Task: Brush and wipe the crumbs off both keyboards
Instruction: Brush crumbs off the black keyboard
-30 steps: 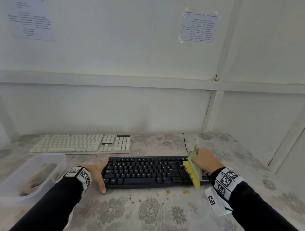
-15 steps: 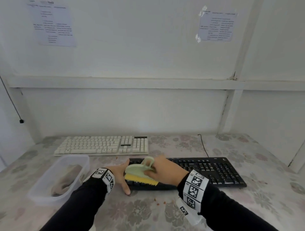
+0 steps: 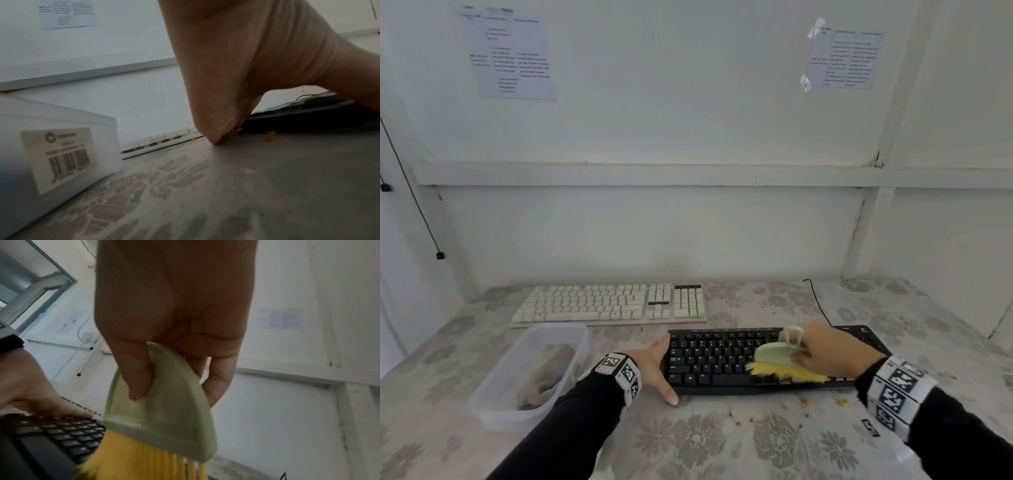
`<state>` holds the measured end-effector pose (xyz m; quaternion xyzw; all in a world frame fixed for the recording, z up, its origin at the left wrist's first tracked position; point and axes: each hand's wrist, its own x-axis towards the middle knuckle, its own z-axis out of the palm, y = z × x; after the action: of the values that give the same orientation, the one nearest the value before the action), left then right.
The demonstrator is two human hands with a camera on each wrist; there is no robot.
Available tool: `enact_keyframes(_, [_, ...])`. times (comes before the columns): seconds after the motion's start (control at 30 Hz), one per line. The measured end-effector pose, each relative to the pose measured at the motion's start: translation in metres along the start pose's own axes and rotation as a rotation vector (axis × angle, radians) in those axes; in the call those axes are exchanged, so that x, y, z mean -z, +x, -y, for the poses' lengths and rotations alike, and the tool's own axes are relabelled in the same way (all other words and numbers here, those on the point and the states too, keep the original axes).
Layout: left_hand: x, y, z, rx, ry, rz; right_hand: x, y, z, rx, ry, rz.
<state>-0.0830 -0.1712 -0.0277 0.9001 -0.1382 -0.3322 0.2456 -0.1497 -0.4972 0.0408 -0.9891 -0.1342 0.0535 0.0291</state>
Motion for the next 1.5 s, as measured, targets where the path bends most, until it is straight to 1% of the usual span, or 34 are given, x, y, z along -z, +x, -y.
enact_keyframes(0.07, [-0.001, -0.001, 0.001, -0.015, 0.001, -0.009, 0.005, -0.002, 0.002, -0.023, -0.053, -0.034])
enact_keyframes(0.1, [-0.002, -0.001, 0.001, -0.023, -0.003, -0.022, 0.007, -0.003, 0.008, -0.004, -0.028, -0.063])
enact_keyframes(0.2, [-0.006, -0.004, 0.002, -0.069, -0.012, -0.068, 0.009, 0.000, 0.045, 0.156, 0.224, -0.116])
enact_keyframes(0.27, [-0.007, -0.006, 0.001, -0.100, -0.007, -0.100, 0.006, 0.006, 0.072, 0.218, 0.325, -0.091])
enact_keyframes(0.37, [-0.008, -0.006, 0.002, -0.112, -0.025, -0.125, -0.004, 0.017, 0.100, 0.227, 0.341, -0.026])
enact_keyframes(0.5, [-0.007, -0.009, 0.001, -0.099, -0.015, -0.117, -0.003, 0.019, 0.105, 0.129, 0.290, 0.037])
enact_keyframes(0.63, [-0.008, -0.010, 0.001, -0.100, -0.040, -0.096, 0.006, 0.007, 0.086, 0.009, 0.279, 0.110])
enact_keyframes(0.7, [-0.009, -0.010, 0.000, -0.101, -0.053, -0.110, 0.010, 0.003, 0.075, -0.054, 0.292, 0.144])
enact_keyframes(0.77, [-0.009, -0.011, 0.000, -0.101, -0.078, -0.115, 0.014, 0.000, 0.065, -0.103, 0.289, 0.150])
enact_keyframes(0.83, [-0.010, -0.011, 0.002, -0.107, -0.084, -0.128, 0.020, -0.003, 0.061, -0.162, 0.241, 0.117])
enact_keyframes(0.9, [-0.010, -0.012, 0.003, -0.107, -0.103, -0.146, 0.025, -0.004, 0.059, -0.228, 0.233, 0.053])
enact_keyframes(1.03, [-0.014, -0.016, -0.001, -0.117, -0.117, -0.171, 0.029, -0.001, 0.061, -0.267, 0.314, -0.109])
enact_keyframes(1.13, [-0.017, -0.018, -0.001, -0.133, -0.116, -0.183, 0.030, 0.003, 0.075, -0.253, 0.409, -0.165])
enact_keyframes(1.23, [-0.015, -0.023, -0.002, -0.146, -0.120, -0.180, 0.029, 0.010, 0.095, -0.190, 0.531, -0.215])
enact_keyframes(1.37, [0.004, -0.043, -0.004, -0.139, -0.050, -0.230, 0.032, 0.023, 0.133, -0.145, 0.601, -0.266])
enact_keyframes(1.43, [0.022, -0.056, 0.003, -0.144, -0.067, -0.275, 0.037, 0.031, 0.159, -0.135, 0.625, -0.302])
enact_keyframes(1.5, [0.044, -0.073, 0.014, -0.173, -0.191, -0.372, 0.046, 0.041, 0.187, -0.113, 0.677, -0.344])
